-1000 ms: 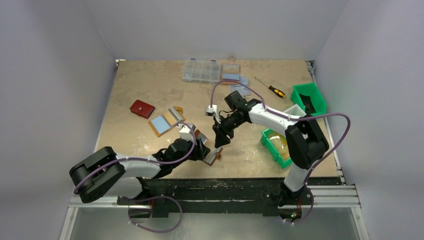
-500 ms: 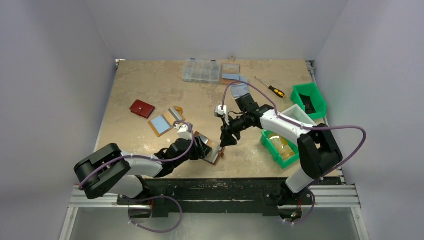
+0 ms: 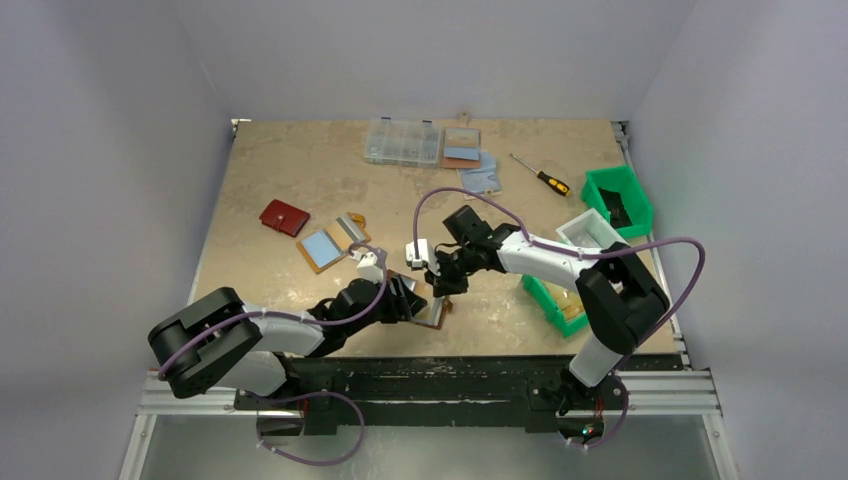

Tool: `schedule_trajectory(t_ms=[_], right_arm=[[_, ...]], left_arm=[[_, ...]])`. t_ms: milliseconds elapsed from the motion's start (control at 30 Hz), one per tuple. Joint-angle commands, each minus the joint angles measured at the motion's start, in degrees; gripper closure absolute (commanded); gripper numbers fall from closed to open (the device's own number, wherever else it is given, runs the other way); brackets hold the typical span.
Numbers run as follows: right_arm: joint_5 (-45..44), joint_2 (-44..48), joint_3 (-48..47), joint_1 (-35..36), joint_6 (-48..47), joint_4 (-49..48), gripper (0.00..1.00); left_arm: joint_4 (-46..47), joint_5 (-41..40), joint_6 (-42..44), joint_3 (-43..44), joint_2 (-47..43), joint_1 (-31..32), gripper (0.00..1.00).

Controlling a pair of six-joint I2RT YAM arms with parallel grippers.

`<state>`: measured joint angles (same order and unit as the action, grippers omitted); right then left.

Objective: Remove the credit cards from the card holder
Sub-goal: Remove the credit card from the card holder.

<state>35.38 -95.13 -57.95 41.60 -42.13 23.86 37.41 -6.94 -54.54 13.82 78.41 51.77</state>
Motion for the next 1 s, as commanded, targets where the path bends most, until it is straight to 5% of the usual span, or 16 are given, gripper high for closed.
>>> schedule_trajectory(t_ms=[0,967], right_arm=[[-7.35,0.54,-0.52,-0.12,-1.04,-1.84,0.88],[-7.67,-5.24,-7.55,-0.21,6.06,4.34,0.88]], left_arm=[[3.16,2.79,-1.17,-1.79,-0.27,0.01,0.44],[17.81,-1.98,-12.75,-10.30,1.13,0.04,0.48]])
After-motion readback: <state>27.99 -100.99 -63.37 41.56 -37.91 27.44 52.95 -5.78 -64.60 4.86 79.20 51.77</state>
